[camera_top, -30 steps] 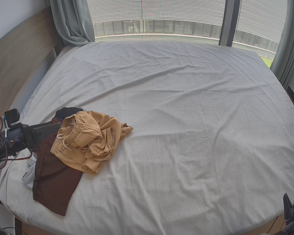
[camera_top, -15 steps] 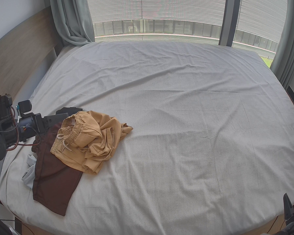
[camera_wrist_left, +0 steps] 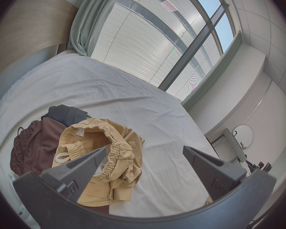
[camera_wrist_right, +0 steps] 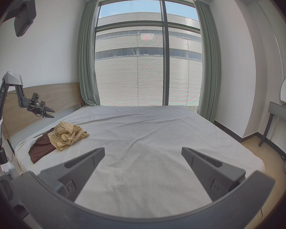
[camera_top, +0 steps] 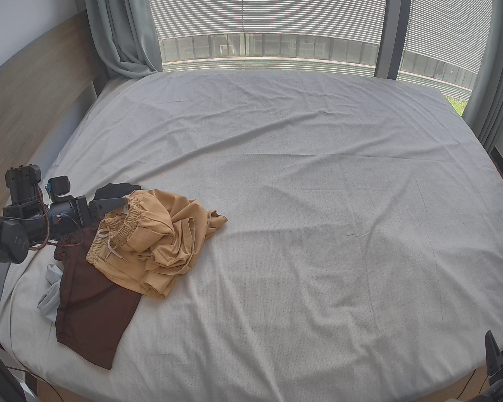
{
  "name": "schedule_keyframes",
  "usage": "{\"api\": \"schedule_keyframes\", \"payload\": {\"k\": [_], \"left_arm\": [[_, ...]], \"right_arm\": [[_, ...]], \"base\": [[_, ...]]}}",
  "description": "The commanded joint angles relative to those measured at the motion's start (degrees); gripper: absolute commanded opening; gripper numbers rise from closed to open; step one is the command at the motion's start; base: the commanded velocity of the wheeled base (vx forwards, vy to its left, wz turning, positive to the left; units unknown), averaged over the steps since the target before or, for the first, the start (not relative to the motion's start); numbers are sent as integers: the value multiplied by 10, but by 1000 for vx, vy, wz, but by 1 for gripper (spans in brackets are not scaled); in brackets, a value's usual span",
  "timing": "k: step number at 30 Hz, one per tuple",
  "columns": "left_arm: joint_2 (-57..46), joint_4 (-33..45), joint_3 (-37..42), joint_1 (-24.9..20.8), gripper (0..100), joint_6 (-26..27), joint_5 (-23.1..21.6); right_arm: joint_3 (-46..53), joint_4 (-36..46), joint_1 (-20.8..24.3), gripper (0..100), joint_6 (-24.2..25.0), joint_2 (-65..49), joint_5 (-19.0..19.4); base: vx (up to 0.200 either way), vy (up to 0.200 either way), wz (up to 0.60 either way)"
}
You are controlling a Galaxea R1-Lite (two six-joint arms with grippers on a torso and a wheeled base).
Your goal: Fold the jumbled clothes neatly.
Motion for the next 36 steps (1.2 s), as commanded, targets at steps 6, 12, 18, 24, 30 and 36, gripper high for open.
{"api": "schedule_keyframes", "payload": {"k": [6, 12, 18, 24, 30, 36], "left_arm": [[71, -6, -27, -21, 100, 1, 6], [94, -6, -50, -32, 100, 0, 10], [121, -7, -67, -46, 100, 2, 26], [133, -9, -70, -54, 100, 4, 27], [141, -7, -89, -45, 100, 21, 31], [139, -5, -92, -32, 100, 23, 31]], "right_arm": [[8, 0, 0, 100, 0, -9, 0], [8, 0, 0, 100, 1, -9, 0], [8, 0, 0, 100, 2, -9, 0], [8, 0, 0, 100, 2, -9, 0], [7, 0, 1, 100, 2, -9, 0], [7, 0, 0, 100, 2, -9, 0]], "base": [[0, 0, 0], [0, 0, 0], [0, 0, 0], [0, 0, 0], [0, 0, 0], [0, 0, 0]]}}
